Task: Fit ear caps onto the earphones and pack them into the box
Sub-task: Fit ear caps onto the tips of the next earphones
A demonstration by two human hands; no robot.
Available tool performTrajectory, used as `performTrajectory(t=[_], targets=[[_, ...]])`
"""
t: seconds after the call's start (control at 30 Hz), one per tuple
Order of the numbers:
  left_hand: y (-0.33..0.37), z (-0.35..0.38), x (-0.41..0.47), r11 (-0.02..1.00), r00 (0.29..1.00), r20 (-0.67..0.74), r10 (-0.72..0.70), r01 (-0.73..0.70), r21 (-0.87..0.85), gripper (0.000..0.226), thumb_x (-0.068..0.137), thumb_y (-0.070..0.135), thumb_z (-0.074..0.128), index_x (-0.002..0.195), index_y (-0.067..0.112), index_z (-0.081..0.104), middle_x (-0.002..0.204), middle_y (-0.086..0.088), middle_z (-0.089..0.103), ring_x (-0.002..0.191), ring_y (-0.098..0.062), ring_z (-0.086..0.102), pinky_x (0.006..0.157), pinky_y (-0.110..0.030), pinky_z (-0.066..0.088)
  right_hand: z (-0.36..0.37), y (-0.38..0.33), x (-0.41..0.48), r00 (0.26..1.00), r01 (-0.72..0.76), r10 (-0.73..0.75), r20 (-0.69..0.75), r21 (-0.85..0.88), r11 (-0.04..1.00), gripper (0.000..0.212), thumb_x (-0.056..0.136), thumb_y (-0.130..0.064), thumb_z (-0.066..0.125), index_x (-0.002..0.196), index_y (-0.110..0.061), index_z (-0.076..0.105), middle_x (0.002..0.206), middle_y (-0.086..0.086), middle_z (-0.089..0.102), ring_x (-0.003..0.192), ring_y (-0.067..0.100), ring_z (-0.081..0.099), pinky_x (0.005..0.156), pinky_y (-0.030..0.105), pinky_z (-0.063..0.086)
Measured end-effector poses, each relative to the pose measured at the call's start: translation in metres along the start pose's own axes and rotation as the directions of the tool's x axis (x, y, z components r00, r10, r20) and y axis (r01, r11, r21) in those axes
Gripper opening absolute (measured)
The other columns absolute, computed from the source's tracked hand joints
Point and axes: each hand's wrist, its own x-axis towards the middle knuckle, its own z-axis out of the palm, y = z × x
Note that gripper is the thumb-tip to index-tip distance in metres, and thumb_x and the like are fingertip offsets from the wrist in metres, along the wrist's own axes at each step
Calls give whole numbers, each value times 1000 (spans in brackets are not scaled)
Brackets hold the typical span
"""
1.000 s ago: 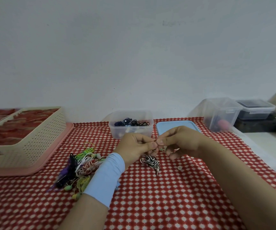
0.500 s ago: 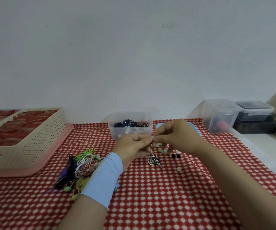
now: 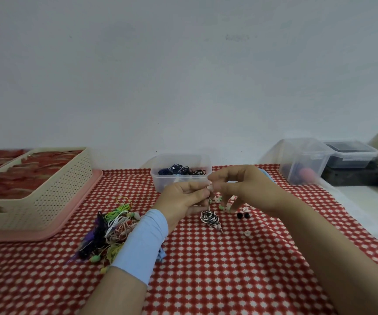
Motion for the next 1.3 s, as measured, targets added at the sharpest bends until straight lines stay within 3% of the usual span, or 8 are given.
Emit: performTrajectory(t=[0.3,0.47,0.57,0.67,0.73,0.93,1.07,1.3], targets=[[2,1,-3,997,999,-22,26,-25,70,18,84,7,72,102,3,74,97,-20,74,75,-16,68,69,-23,57,1,4,2,994,-111,109,19,135,985,17,85,-12,78,101,-8,80,79,11,75,62,17,64,60,31,57],[7,1,-3,996,997,-14,78,-78,42,17,86,10,70,103,11,73,88,-7,75,74,-16,68,69,-24,56,-2,4,4,996,-84,88,-18,158,984,13,92,-18,72,100,-10,79,93,7,78,61,17,66,55,30,56],[9,-4,-1,976,992,-32,122,-114,185,30,90,13,69,119,22,67,86,-4,76,75,-17,69,71,-22,56,-11,15,10,976,-96,69,-208,-123,988,12,95,-23,70,95,-15,79,91,1,79,58,11,68,53,22,54],[9,-5,-2,960,993,-31,117,-105,260,26,92,10,65,114,23,70,84,-2,73,74,-13,67,74,-24,59,-13,27,16,978,-131,29,-205,-508,852,9,94,-22,71,94,-24,80,92,-8,78,66,2,67,67,20,55],[10,-5,-3,961,994,-36,103,-90,260,20,92,8,65,102,23,73,84,-4,73,73,-12,69,74,-25,60,-9,30,17,985,-146,53,-166,-620,771,9,92,-25,74,96,-28,81,97,-13,77,81,2,66,81,25,56],[9,-9,-5,940,994,-50,95,-73,334,20,87,2,69,106,8,71,90,-15,73,72,-14,72,67,-23,59,11,33,19,989,-141,29,-146,-855,499,19,84,-50,76,88,-33,81,86,-15,74,82,6,65,71,27,55],[9,-10,-5,926,995,-16,100,-88,368,33,88,2,68,116,19,69,95,-7,74,74,-15,72,69,-24,59,8,34,19,993,-108,25,-112,-843,527,10,87,-43,74,89,-35,80,92,-18,73,87,5,64,77,29,56],[12,-16,-6,889,989,-87,117,-66,452,22,78,1,79,97,12,74,82,-5,75,73,-20,74,70,-27,61,-2,31,18,994,-106,45,-102,-737,667,7,87,-36,77,89,-32,82,93,-18,75,84,2,66,82,30,60]])
